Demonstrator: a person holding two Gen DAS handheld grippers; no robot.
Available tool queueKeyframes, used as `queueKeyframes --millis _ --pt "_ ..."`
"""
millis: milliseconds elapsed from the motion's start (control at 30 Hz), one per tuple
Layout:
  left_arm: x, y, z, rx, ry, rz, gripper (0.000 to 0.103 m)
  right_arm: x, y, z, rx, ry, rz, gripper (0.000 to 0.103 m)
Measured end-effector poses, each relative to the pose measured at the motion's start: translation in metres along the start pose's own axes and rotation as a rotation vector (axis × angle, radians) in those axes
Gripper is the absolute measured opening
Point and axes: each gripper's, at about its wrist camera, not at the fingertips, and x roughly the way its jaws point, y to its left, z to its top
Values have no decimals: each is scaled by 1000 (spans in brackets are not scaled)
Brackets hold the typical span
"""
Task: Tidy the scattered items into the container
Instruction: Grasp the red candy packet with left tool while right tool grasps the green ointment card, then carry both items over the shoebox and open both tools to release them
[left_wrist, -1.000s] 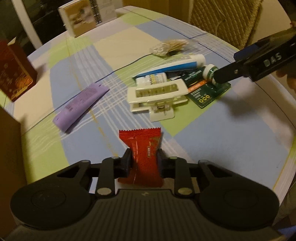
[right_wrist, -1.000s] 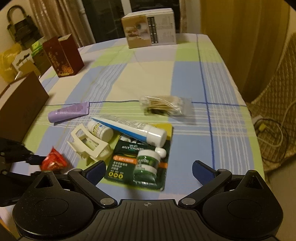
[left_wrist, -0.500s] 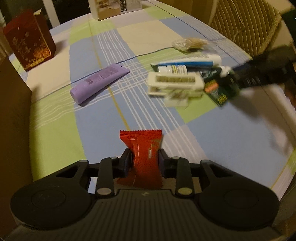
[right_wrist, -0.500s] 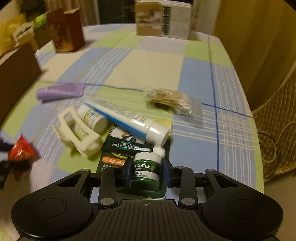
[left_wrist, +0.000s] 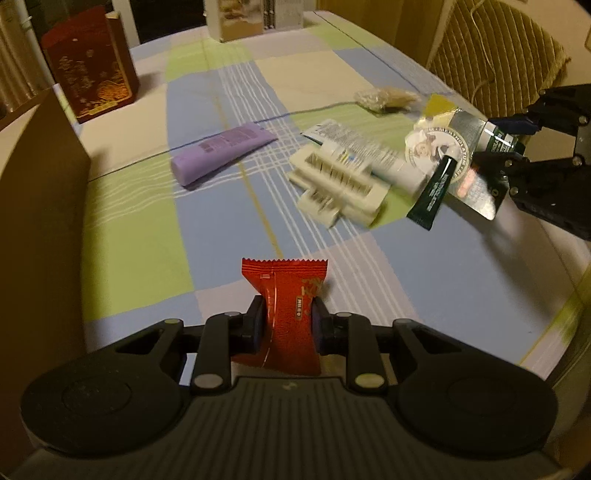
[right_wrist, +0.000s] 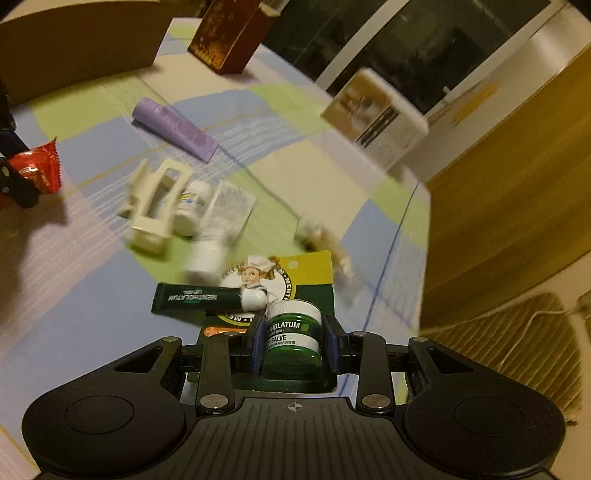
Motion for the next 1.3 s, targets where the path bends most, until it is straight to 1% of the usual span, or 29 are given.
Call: queueKeyframes --millis 100,200,267,367,500,633,733,867,967,1067,1167,1300 --pt "-14 4 1 -18 -30 0 21 -12 0 8 -15 -53 -69 36" --pt "-31 8 3 -31 -74 -3 21 -27 -4 19 15 -96 -85 35" --pt "-42 11 5 -40 -101 -8 21 -35 -6 27 41 -115 -65 35" --pt "-58 18 6 -57 -129 -12 21 -44 -10 39 98 -135 -15 36" --pt "-77 30 5 -75 -151 -5 21 -53 -10 55 200 -146 103 36" --pt "-90 46 4 -105 -121 30 21 -60 -5 72 261 -147 211 36" --pt "-101 59 2 -126 -112 57 21 -62 -2 83 307 -135 287 36" --pt "-113 74 -3 -161 -104 84 21 -61 3 96 366 -95 377 36" --pt "-123 83 -7 -180 -112 92 21 -58 5 101 421 -62 450 36" --pt "-135 94 -9 -202 -129 102 21 -59 5 110 473 -52 529 36" --pt "-153 110 -9 -230 -157 110 21 -64 7 127 496 -63 591 36" --pt "-176 137 -8 -246 -183 157 21 -70 14 159 482 -102 653 36"
